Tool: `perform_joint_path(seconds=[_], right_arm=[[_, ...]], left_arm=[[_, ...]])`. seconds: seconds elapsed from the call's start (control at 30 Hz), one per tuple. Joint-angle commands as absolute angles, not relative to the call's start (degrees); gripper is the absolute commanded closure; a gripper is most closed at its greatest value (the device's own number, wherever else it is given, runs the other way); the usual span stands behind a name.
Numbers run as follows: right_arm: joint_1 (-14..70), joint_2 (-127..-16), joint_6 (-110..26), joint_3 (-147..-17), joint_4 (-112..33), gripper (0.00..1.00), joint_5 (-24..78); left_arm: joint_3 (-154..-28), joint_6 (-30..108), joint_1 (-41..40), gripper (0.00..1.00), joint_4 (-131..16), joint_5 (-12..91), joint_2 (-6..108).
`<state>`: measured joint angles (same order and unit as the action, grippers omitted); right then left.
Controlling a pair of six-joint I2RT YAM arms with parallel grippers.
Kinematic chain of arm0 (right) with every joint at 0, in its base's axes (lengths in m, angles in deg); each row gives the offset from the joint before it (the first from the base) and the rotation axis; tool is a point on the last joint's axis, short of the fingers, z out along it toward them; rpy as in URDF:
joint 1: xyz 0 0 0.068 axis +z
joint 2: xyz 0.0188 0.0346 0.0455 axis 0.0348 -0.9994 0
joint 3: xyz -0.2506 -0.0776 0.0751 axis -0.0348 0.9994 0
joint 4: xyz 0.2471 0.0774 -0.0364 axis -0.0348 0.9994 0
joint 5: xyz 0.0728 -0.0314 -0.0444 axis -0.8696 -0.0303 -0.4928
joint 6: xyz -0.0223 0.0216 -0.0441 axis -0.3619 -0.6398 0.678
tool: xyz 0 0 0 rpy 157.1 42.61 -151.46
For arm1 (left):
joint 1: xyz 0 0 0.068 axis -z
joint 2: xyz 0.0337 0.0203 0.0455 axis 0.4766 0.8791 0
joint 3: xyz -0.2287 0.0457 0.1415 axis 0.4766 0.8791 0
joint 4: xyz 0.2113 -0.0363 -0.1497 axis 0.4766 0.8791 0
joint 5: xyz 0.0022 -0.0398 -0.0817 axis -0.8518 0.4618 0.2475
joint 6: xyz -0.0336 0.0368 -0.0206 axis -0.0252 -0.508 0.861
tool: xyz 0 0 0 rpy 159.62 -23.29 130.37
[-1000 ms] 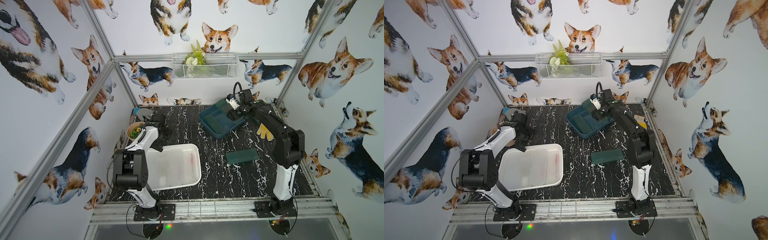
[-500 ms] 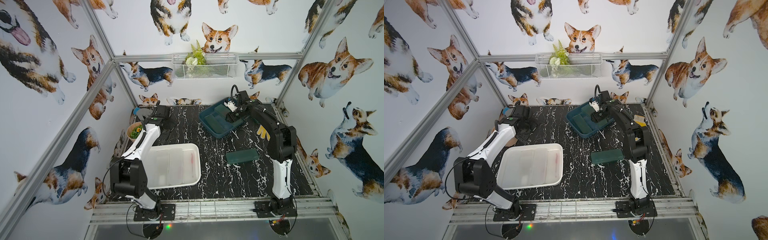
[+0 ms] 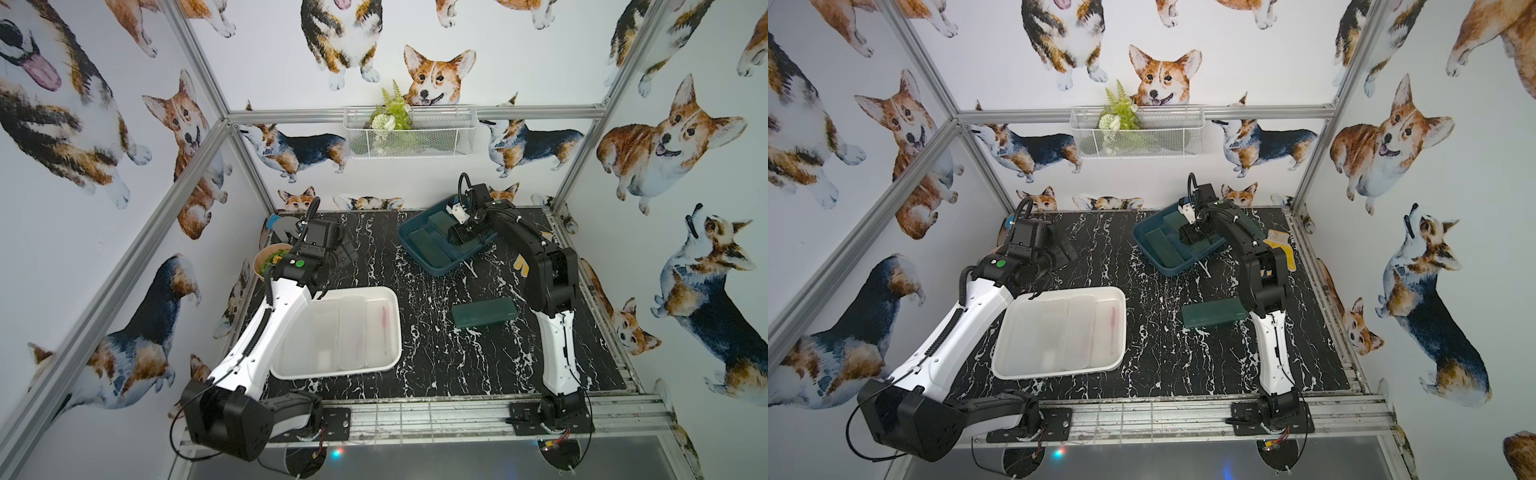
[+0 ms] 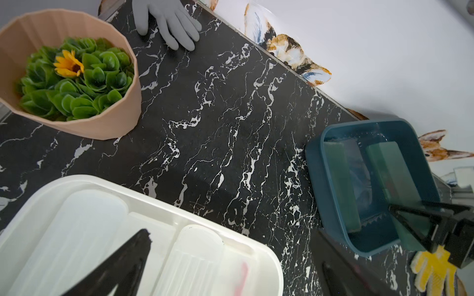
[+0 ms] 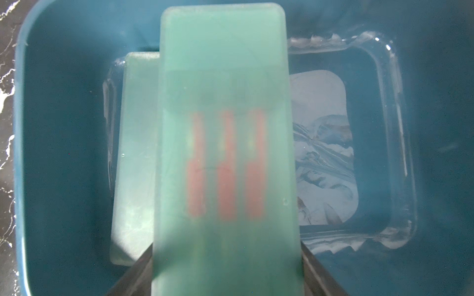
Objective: Place the pencil cases by color into the storage box
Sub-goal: Place the pencil case at the storage box.
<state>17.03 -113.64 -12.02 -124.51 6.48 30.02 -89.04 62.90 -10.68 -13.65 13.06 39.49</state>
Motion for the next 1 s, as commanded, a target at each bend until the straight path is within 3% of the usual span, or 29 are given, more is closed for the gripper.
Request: perform_joint_path(seconds=[0.0,0.97], right_arm=[[17.58,-114.43,-13.54,-125.57,5.66,0.56,30.59],[18.57,-123.86,-12.81,-129.11,3.04,0.51,36.26]], left_arm=[[-87.67,59.62,-10.05,0.0,-15.53,11.63,37.33],[-87.35,58.39,-9.19,0.0,-17.07,14.25,38.22]])
